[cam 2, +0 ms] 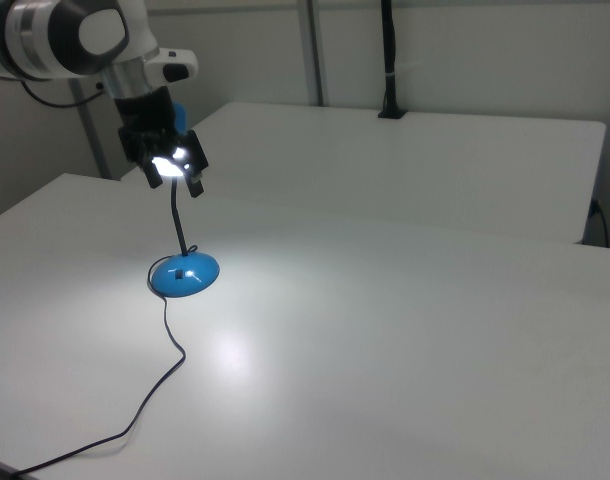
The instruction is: Turn on the lamp
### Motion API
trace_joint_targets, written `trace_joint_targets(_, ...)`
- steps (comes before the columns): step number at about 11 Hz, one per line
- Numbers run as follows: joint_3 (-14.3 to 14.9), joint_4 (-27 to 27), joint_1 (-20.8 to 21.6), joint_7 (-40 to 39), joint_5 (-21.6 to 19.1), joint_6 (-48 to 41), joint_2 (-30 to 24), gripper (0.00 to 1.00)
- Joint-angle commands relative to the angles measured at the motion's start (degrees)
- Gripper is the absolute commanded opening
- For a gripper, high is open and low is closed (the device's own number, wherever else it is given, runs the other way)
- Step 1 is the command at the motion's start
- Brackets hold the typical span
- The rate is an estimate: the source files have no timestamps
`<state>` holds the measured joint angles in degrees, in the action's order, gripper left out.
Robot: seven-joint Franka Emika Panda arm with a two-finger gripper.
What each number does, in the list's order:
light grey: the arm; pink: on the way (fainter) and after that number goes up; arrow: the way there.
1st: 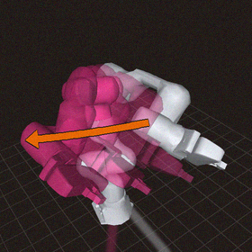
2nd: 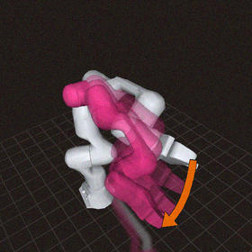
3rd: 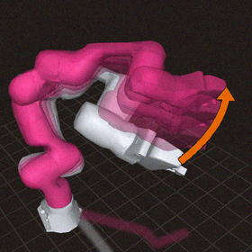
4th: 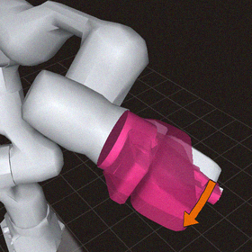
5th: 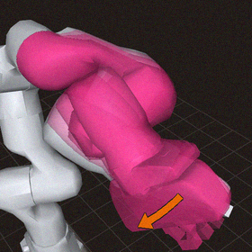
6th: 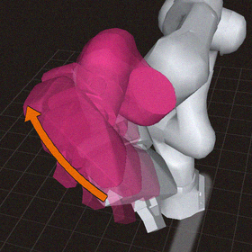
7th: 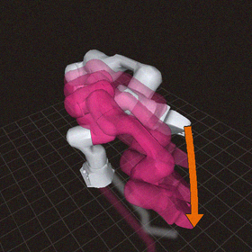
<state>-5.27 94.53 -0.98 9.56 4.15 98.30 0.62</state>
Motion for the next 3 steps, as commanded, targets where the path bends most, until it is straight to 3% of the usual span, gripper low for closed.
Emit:
trace_joint_targets(1, 0.52, -1.19, 0.01, 0.37, -0.98, -3.29, -0.89, 1.0)
trace_joint_targets(3, 0.52, -1.19, 0.01, 0.46, -0.9, -3.38, -0.88, 1.0)
